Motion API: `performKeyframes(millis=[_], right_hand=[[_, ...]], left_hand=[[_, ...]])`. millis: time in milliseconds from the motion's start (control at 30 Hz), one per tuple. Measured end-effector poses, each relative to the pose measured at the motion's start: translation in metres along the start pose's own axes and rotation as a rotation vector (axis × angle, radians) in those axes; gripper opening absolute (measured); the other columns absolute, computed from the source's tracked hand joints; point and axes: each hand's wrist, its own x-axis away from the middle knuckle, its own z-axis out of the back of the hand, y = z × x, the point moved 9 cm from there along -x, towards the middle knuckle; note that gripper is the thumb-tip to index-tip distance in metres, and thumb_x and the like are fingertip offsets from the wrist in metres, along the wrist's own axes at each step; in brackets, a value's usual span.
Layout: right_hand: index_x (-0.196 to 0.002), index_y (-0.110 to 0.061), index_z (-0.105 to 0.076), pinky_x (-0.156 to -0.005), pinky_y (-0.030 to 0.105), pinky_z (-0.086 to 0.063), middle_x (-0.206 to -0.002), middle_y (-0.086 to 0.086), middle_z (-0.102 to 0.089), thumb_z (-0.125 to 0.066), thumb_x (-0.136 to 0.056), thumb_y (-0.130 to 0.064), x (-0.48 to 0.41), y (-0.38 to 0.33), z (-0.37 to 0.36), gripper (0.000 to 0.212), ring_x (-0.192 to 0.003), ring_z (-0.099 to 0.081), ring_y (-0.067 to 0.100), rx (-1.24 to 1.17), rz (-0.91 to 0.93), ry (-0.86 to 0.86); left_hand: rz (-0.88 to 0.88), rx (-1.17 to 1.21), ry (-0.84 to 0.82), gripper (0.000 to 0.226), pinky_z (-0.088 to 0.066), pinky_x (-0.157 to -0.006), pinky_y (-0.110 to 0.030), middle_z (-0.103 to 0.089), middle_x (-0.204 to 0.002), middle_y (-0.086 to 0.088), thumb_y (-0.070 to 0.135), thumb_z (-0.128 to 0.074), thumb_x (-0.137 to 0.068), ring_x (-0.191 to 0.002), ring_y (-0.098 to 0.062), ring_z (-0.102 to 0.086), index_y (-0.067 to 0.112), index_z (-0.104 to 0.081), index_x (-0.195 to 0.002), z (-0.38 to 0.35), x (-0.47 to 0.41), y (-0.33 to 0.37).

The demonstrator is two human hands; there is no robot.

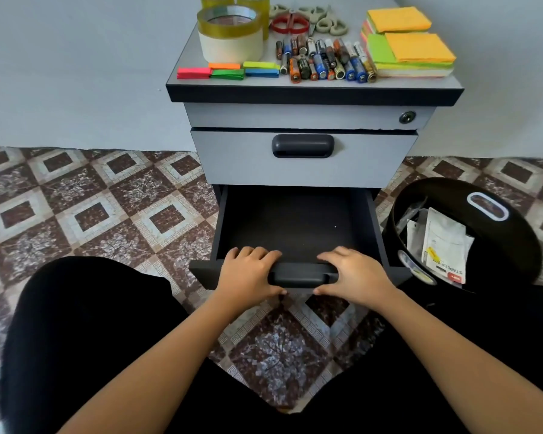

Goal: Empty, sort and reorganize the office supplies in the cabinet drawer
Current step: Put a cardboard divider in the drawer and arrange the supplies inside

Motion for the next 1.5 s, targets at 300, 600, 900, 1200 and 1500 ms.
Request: performKeyframes(millis=[300, 600, 900, 1200, 1500], right_hand=[[-0.140, -0.028, -0.039, -0.103, 0.033, -0.036, -0.132, -0.005, -0.048, -0.059, -0.082, -0.057, -0.003, -0.002, 0.006, 0.068, -0.127, -0.038, 0.018, 0.016, -0.025, 0.121], [-0.133, -0.025, -0.050, -0.091, 0.022, -0.038, -0.125, -0.007, -0.051, -0.065, -0.084, -0.043, 0.034, -0.010, 0.024, 0.054, -0.122, -0.042, 0.012, -0.428, -0.156, 0.325], [-0.151, -0.015, -0.004, -0.104, 0.047, -0.036, -0.154, 0.015, -0.012, -0.079, -0.071, -0.042, 0.070, 0.036, -0.043, 0.112, -0.136, -0.030, 0.036, -1.033, -0.858, 0.386], [-0.150, -0.013, 0.011, -0.113, 0.036, -0.021, -0.159, 0.005, 0.006, -0.077, -0.075, -0.036, 0.051, 0.035, -0.050, 0.118, -0.146, -0.006, 0.023, -1.152, -0.786, 0.509], [-0.149, -0.012, 0.016, -0.113, 0.031, -0.019, -0.159, 0.003, 0.010, -0.074, -0.079, -0.035, 0.016, 0.045, -0.036, 0.116, -0.147, -0.003, 0.021, -1.181, -0.720, 0.516]], left_hand=[[0.051, 0.091, 0.112, 0.060, -0.021, -0.112, -0.050, -0.051, -0.131, 0.001, 0.046, -0.062, -0.083, -0.127, -0.024, -0.044, 0.021, -0.047, -0.135, 0.008, 0.000, 0.004], [0.108, 0.477, 0.146, 0.044, -0.038, -0.100, -0.027, -0.048, -0.128, 0.003, 0.032, -0.057, -0.091, -0.118, -0.016, -0.045, 0.020, -0.049, -0.133, 0.017, 0.036, 0.018], [0.694, 0.800, 0.150, 0.092, -0.033, -0.111, -0.044, -0.010, -0.153, -0.005, 0.043, -0.064, -0.084, -0.138, -0.029, -0.025, 0.011, -0.009, -0.150, -0.032, 0.055, -0.026], [0.818, 0.956, 0.251, 0.114, -0.014, -0.115, -0.032, 0.021, -0.156, -0.006, 0.045, -0.066, -0.081, -0.146, -0.021, 0.008, 0.005, 0.018, -0.147, -0.033, 0.047, -0.026], [0.796, 0.967, 0.246, 0.112, -0.016, -0.114, -0.032, 0.022, -0.156, -0.006, 0.046, -0.064, -0.083, -0.146, -0.022, 0.008, 0.004, 0.019, -0.146, -0.026, 0.011, -0.036]])
